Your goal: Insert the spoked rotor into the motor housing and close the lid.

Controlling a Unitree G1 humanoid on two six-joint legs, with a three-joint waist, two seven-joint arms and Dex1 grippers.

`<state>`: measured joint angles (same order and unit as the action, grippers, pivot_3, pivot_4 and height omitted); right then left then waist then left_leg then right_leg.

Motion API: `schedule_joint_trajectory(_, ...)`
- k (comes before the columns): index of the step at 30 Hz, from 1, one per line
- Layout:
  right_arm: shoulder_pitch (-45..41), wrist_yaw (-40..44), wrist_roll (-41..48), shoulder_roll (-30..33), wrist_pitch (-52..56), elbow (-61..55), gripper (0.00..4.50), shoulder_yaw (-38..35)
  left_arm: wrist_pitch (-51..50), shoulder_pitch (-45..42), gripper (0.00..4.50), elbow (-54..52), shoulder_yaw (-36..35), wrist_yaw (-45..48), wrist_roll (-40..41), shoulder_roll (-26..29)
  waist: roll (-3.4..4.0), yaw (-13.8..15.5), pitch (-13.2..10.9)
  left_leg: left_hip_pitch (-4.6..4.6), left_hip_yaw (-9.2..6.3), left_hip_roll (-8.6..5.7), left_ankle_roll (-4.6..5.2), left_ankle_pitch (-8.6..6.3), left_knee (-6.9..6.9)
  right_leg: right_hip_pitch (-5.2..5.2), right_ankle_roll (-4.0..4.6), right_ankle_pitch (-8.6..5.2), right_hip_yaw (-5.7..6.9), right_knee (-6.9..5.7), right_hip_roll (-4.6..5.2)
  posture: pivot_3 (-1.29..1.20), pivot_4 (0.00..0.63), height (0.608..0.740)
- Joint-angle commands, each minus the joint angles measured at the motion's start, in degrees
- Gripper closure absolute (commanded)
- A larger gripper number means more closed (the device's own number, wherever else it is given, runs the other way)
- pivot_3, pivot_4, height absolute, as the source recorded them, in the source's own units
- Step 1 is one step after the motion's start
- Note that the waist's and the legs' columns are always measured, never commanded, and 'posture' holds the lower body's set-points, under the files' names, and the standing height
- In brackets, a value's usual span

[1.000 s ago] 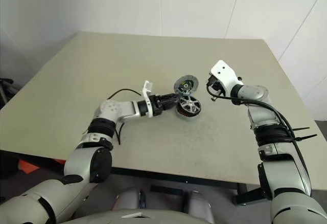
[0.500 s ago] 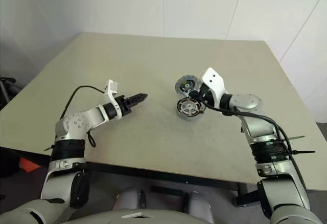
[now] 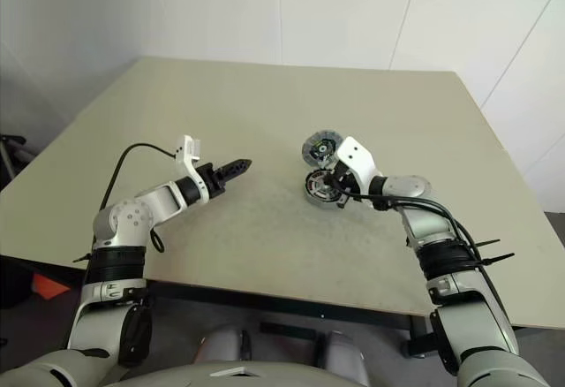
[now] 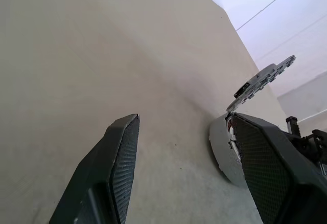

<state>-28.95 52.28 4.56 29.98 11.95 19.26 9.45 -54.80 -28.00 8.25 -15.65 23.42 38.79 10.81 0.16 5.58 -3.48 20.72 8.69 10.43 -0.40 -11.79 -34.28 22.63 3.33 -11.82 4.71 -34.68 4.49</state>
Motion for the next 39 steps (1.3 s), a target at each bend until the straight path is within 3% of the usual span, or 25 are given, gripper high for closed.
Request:
schedule_joint_trajectory(1, -2.1, 1.7, 1.1, 2.4, -0.5, -5.7, 4.5, -2.0, 3.1, -0.7, 1.46, -2.1, 1.4, 1.1, -1.2, 1.0, 0.02, 0.0, 0.0, 0.02, 0.0, 0.0, 0.0, 0.0, 0.0, 0.03, 0.16, 0.09, 0.0, 0.0, 0.0, 0.0, 0.0, 0.74)
schedule_joint_trajectory(5, -5.2, 8.1, -0.6, 7.6, -1.0, -10.1, 4.5, 0.5, 11.5, -0.5, 1.46, -2.5, 5.6, 1.4, -7.7, 2.7, 0.03, 0.0, 0.0, 0.21, -0.01, 0.0, 0.01, 0.0, 0.01, 0.22, 0.3, 0.18, 0.0, 0.0, -0.02, 0.0, 0.0, 0.74)
schedule_joint_trajectory(9, -9.4, 16.9, -5.3, 13.7, -6.0, -7.6, 4.5, 5.7, 21.4, -0.3, 1.46, -3.4, 13.0, 2.9, -17.5, 6.7, 0.02, 0.0, 0.0, 0.25, -0.01, 0.05, 0.02, -0.01, 0.01, 0.26, 0.29, 0.17, 0.0, 0.02, -0.05, 0.0, 0.0, 0.74)
schedule_joint_trajectory(12, -13.7, 22.8, -10.2, 16.5, -12.9, -1.5, 3.9, 10.7, 30.0, -0.7, 1.44, -4.9, 20.0, 4.4, -27.2, 12.3, 0.02, -0.1, 0.0, 0.29, -0.02, 0.13, 0.02, -0.01, 0.02, 0.33, 0.29, 0.17, 0.0, -0.01, -0.09, 0.0, 0.0, 0.74)
schedule_joint_trajectory(17, -17.2, 25.6, -16.4, 15.7, -24.4, 5.1, 2.18, 16.3, 35.2, 0.3, 1.44, -6.0, 23.4, 6.7, -33.6, 17.4, 0.02, -0.1, 0.0, 0.32, 0.0, 0.13, 0.01, 0.0, -0.02, 0.37, 0.33, 0.19, 0.0, -0.07, -0.08, 0.0, 0.0, 0.74)
schedule_joint_trajectory(24, -19.4, 26.8, -19.1, 12.5, -32.4, 10.5, 2.18, 18.8, 36.2, 6.8, 1.44, -8.6, 24.8, 8.9, -37.7, 21.0, 0.04, -0.3, 0.0, 0.35, 0.04, 0.17, 0.0, 0.01, -0.02, 0.46, 0.39, 0.21, -0.02, -0.16, -0.1, 0.0, 0.0, 0.74)
schedule_joint_trajectory(35, -19.2, 27.7, -20.7, 9.7, -34.8, 12.8, 2.18, 19.4, 34.9, 8.8, 1.44, -10.0, 24.4, 8.7, -39.3, 19.9, 0.03, -0.2, 0.0, 0.34, 0.02, 0.22, -0.01, 0.01, -0.24, 0.41, 0.47, 0.26, -0.03, -0.28, -0.11, 0.0, 0.0, 0.74)
schedule_joint_trajectory(39, -18.6, 29.4, -21.0, 9.7, -35.4, 13.7, 3.13, 20.1, 34.9, 8.5, 1.44, -9.8, 24.1, 8.7, -39.5, 19.7, 0.04, -0.2, 0.0, 0.3, 0.02, 0.26, -0.03, 0.02, -0.26, 0.39, 0.49, 0.27, -0.02, -0.32, -0.14, 0.0, 0.0, 0.74)
